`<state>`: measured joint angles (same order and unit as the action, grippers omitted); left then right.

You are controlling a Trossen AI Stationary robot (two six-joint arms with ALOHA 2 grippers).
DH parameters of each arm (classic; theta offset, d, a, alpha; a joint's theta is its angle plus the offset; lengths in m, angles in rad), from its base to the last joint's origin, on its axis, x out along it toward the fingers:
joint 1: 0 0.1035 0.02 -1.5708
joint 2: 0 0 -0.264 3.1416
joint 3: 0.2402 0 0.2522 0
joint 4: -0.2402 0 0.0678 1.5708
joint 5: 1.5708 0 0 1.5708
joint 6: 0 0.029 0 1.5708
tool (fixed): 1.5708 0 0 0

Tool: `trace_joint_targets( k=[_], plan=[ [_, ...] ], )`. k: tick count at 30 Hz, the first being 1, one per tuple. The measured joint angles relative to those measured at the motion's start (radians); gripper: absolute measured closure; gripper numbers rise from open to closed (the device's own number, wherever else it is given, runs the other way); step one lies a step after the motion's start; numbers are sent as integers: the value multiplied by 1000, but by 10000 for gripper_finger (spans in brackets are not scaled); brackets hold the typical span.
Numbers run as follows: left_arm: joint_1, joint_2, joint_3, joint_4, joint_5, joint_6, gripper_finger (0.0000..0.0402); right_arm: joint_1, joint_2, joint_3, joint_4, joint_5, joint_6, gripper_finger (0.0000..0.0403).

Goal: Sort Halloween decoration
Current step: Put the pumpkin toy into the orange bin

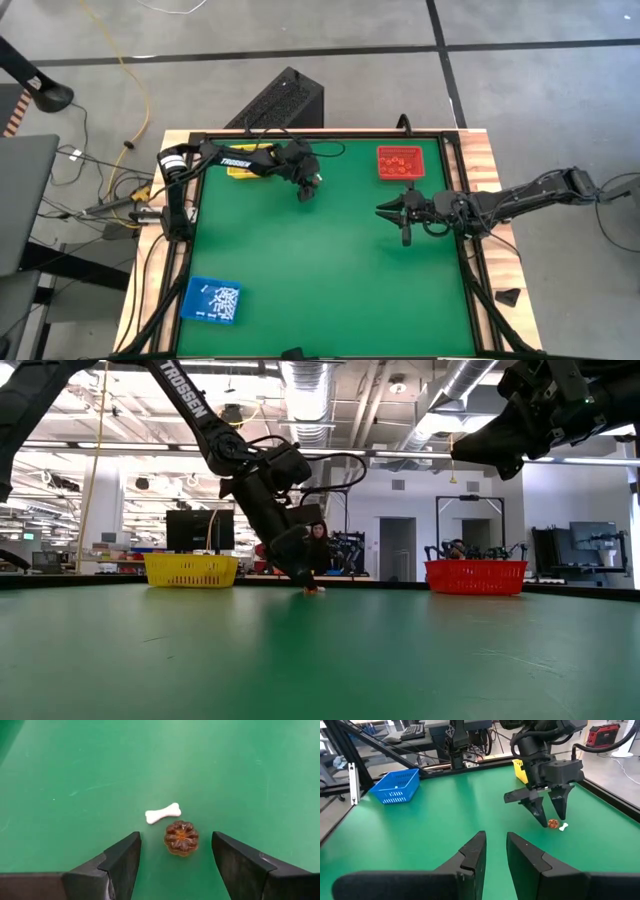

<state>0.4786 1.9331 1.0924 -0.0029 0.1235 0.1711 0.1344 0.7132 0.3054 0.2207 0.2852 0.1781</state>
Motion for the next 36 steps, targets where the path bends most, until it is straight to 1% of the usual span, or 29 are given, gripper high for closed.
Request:
trace_joint_targets(
  k=[7,12,19,28,36],
  plan=[
    [0,-2,-57,89,-8,-27,168,0,0,0,27,0,32,294],
    [-1,-3,-81,97,-32,-38,172,0,0,0,59,0,33,294],
    [0,-3,-81,136,-31,-80,220,0,0,0,78,0,35,294],
    [0,-3,-82,135,-32,-79,250,0,0,0,82,0,51,294],
    [0,-2,-82,127,-33,-88,300,0,0,0,105,-3,69,294]
  ],
)
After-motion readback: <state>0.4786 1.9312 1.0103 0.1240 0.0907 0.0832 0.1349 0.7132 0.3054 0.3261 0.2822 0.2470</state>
